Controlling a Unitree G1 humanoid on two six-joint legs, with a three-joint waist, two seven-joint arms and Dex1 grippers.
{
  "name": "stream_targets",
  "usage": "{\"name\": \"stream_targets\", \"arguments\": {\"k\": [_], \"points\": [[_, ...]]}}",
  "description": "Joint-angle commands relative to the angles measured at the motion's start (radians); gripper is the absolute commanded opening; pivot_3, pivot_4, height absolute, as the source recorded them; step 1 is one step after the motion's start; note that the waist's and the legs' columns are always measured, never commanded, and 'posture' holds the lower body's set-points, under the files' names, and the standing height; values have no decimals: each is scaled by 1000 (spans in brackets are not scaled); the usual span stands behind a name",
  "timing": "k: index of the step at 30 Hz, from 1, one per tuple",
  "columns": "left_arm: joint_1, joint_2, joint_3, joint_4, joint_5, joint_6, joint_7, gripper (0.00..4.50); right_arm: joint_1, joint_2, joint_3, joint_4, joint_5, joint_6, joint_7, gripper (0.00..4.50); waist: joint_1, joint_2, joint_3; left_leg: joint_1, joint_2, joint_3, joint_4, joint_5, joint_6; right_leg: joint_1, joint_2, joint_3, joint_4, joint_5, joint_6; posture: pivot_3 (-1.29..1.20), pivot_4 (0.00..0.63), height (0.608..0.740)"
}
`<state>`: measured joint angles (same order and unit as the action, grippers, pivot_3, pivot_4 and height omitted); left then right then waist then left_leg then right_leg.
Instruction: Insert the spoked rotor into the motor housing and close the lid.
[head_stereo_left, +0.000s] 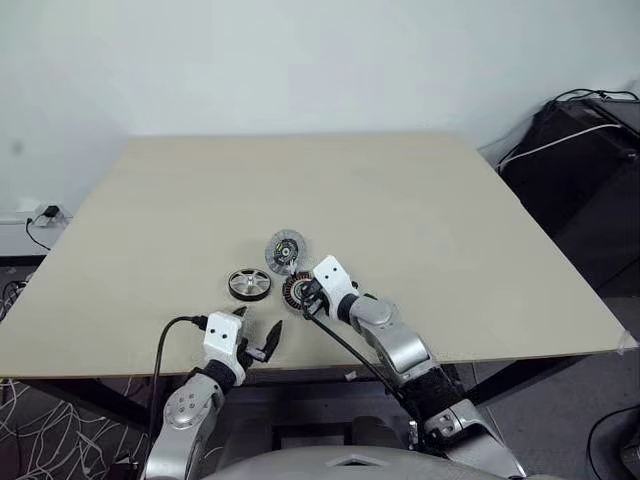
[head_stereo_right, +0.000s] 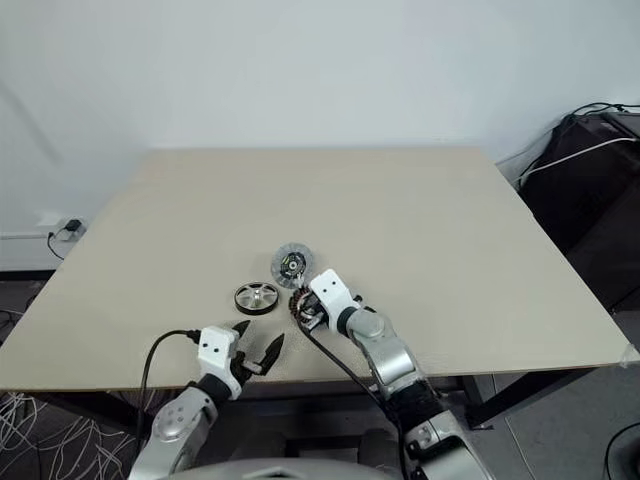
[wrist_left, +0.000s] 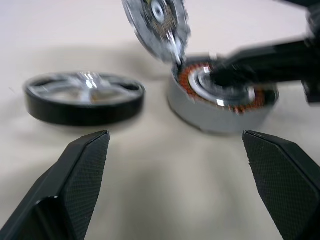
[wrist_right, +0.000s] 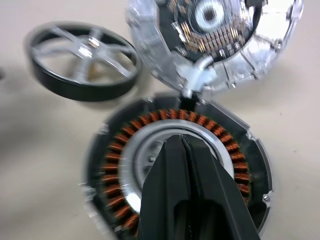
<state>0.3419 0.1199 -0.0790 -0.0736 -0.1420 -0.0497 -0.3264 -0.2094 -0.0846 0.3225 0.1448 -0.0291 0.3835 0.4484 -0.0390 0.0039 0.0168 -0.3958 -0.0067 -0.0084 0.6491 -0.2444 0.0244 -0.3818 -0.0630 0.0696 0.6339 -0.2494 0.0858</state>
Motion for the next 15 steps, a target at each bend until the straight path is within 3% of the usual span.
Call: {"name": "stream_targets", "arguments": {"k": [1,15], "points": [[-4,-24,48,-49,-47,-1,35,4500,35,-32,-47,-150,40,20,16,55,2,0,0,0,0,0,0,0,0,0,0,0,0,0,0,0,0,740],[-84,-122,212,-57,-385,301,57,4500,185,-120,-146,-454,135,150,-9,55,4,-6,3,0,0,0,1,0,0,1,1,-1,-1,-3,5,0,0,740]]}}
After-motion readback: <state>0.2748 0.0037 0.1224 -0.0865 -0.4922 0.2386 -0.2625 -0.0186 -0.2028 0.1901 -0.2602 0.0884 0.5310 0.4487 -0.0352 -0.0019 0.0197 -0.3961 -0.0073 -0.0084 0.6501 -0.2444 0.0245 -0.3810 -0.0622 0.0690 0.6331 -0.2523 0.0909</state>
